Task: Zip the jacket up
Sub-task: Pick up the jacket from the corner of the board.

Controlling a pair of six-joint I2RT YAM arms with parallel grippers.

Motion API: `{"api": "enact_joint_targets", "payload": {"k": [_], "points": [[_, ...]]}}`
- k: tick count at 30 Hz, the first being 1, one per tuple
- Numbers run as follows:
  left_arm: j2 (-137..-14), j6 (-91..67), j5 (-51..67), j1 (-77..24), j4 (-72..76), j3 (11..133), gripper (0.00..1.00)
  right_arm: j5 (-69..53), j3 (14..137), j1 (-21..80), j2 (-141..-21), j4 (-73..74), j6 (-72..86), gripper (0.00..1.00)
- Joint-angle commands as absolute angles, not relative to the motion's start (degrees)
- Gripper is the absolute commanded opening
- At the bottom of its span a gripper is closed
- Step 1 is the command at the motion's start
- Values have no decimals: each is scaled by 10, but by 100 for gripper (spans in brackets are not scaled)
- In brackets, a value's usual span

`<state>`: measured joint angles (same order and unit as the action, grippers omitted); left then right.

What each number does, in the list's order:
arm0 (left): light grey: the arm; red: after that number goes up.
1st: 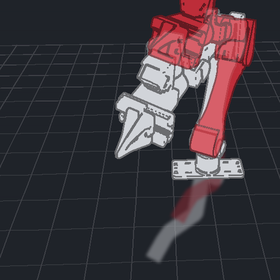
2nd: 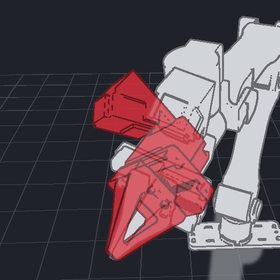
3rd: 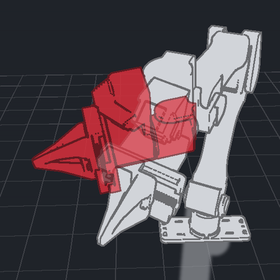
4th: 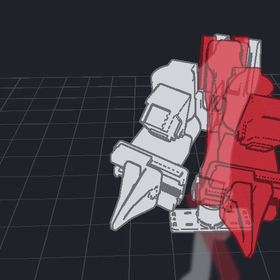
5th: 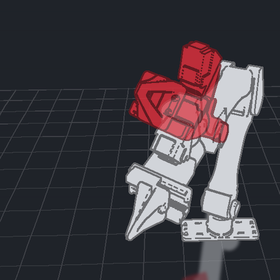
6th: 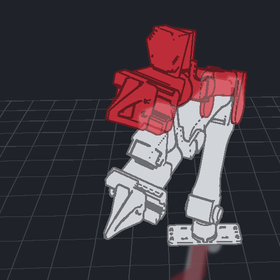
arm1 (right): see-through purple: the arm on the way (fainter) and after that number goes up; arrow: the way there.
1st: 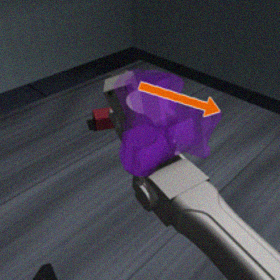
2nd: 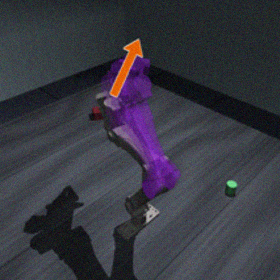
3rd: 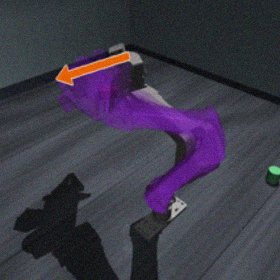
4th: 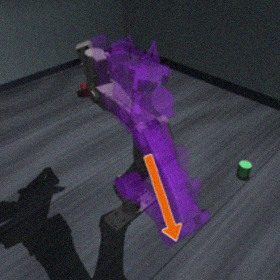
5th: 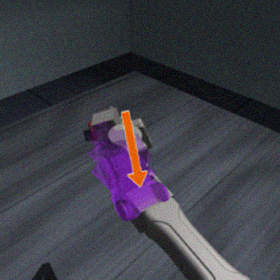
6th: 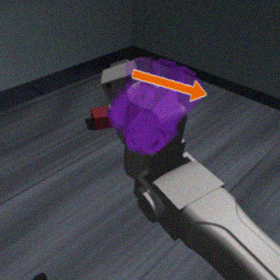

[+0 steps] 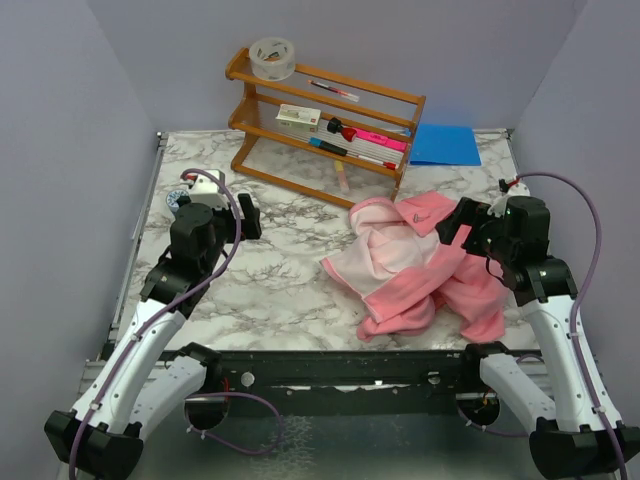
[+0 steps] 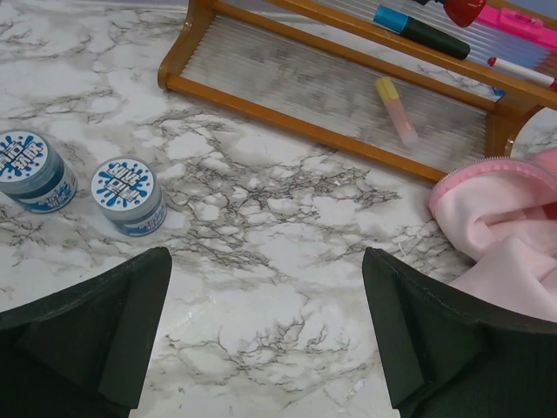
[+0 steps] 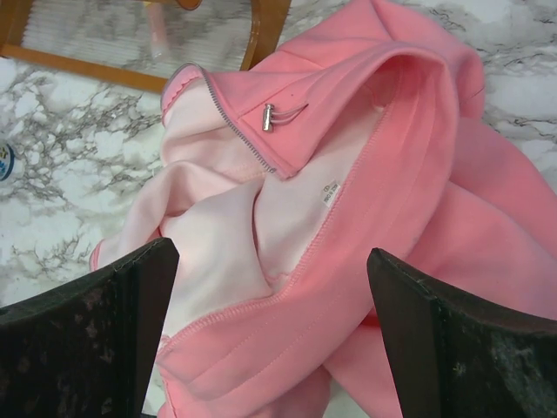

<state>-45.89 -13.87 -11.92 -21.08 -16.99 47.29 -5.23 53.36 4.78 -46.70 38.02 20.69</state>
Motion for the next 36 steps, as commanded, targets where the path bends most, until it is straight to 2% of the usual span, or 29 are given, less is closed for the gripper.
{"api": "enact_joint_targets", "payload": {"k": [1, 6, 14, 19, 26, 36], "points": [[-443, -137, -134, -207, -166, 465, 99, -82, 533, 45, -464, 391, 194, 100], [-444, -145, -141, -207, -166, 468, 99, -116, 540, 45, -473, 389, 192, 100], [-441, -160, -174, -204, -176, 462, 99, -104, 562, 45, -519, 429, 166, 100], [-467, -165, -131, -197, -173, 464, 99, -88, 560, 60, -550, 456, 169, 100], [-499, -166, -80, -173, -166, 469, 99, -74, 538, 89, -492, 495, 275, 100], [-503, -166, -64, -171, -167, 467, 99, -164, 465, 91, -418, 587, 351, 100]]}}
